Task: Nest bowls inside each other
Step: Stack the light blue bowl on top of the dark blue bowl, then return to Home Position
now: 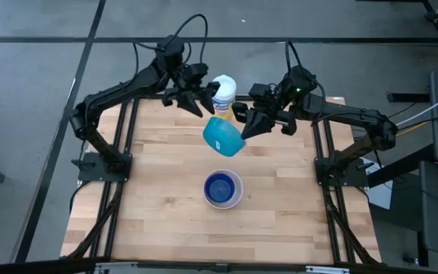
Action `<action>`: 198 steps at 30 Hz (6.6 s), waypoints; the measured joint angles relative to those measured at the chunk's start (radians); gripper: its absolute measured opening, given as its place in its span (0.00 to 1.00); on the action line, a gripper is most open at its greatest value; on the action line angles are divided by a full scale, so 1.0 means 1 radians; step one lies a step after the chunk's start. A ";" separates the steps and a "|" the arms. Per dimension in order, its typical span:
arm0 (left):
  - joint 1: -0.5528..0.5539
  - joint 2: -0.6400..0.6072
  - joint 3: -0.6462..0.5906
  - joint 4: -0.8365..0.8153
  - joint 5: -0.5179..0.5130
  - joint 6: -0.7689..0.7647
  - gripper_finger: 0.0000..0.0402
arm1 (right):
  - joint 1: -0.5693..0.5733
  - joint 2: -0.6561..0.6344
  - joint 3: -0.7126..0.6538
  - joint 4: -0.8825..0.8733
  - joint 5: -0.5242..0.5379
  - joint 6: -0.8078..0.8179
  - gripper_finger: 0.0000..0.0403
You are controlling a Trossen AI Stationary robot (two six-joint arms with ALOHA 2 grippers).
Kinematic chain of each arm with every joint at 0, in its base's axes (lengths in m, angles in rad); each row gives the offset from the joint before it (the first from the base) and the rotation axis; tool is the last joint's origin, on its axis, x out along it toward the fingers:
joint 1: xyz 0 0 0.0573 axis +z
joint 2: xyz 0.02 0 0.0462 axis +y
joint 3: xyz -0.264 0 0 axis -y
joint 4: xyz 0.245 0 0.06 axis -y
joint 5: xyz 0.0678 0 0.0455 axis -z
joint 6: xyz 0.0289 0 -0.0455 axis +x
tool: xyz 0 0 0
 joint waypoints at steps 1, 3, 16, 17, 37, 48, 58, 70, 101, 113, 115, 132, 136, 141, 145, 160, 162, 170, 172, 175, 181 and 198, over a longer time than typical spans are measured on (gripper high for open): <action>-0.010 0.000 0.000 0.004 0.000 0.000 0.48 | 0.000 0.000 0.000 0.000 0.000 0.000 0.00; -0.032 -0.005 0.000 0.007 -0.002 0.000 0.48 | 0.000 0.000 0.000 0.001 0.003 0.000 0.00; -0.134 -0.003 0.102 0.083 -0.031 -0.008 0.47 | 0.000 0.034 0.000 0.041 0.022 0.009 0.00; -0.136 -0.003 0.102 0.078 -0.025 -0.011 0.47 | 0.000 0.037 0.002 0.052 0.021 0.012 0.00; -0.174 0.003 0.103 0.057 0.035 0.025 0.01 | -0.039 0.051 0.066 0.180 0.096 0.055 0.10; -0.172 0.005 0.102 0.051 0.047 0.002 0.01 | -0.171 0.033 0.066 0.185 0.111 0.056 0.53; -0.050 0.016 0.102 -0.279 -0.159 0.273 0.01 | -0.440 0.032 0.066 -0.321 0.106 -0.211 0.50; -0.093 0.019 0.101 -1.125 -1.212 0.814 0.01 | -0.603 0.032 0.066 -0.780 0.350 -0.580 0.41; -0.721 0.323 0.100 -0.936 -1.403 0.420 0.01 | -0.654 0.032 0.066 -1.159 0.519 -1.002 0.43; -0.786 0.325 -0.051 -0.809 -1.444 0.262 0.01 | -0.697 0.032 0.066 -1.157 0.460 -1.030 0.42; -0.781 0.325 -0.050 -0.810 -1.461 0.262 0.01 | -0.702 0.032 0.066 -1.157 0.444 -1.030 0.41; -0.750 0.387 -0.051 -0.797 -1.435 0.299 0.01 | -0.703 0.032 0.066 -1.153 0.437 -1.029 0.43; -0.744 0.386 -0.051 -0.795 -1.440 0.290 0.02 | -0.705 0.032 0.066 -1.153 0.424 -1.029 0.41; -0.735 0.376 -0.050 -0.775 -1.429 0.299 0.10 | -0.706 0.032 0.066 -1.152 0.411 -1.028 0.40; -0.737 0.376 -0.050 -0.776 -1.424 0.306 0.19 | -0.706 0.032 0.066 -1.149 0.410 -1.028 0.43; -0.659 0.243 -0.050 -0.719 -1.517 0.260 0.43 | -0.697 -0.002 0.065 -0.980 0.252 -0.914 0.43; -0.618 0.164 -0.050 -0.670 -1.547 0.245 0.42 | -0.685 -0.037 0.065 -0.899 0.213 -0.858 0.42; -0.419 -0.284 -0.049 -0.452 -1.576 0.313 0.37 | -0.683 -0.327 0.066 -0.791 0.148 -0.753 0.40; -0.395 -0.402 -0.049 -0.414 -1.576 0.345 0.37 | -0.690 -0.407 0.066 -0.817 0.147 -0.759 0.41; -0.388 -0.552 -0.047 -0.360 -1.617 0.392 0.36 | -0.711 -0.523 0.066 -0.834 0.177 -0.745 0.42; -0.422 -0.719 -0.046 -0.333 -1.643 0.381 0.36 | -0.714 -0.640 0.064 -0.869 0.332 -0.794 0.45; -0.454 -0.783 -0.049 -1.119 -1.862 0.144 0.36 | -0.684 -0.728 0.066 -0.834 0.122 -0.439 0.50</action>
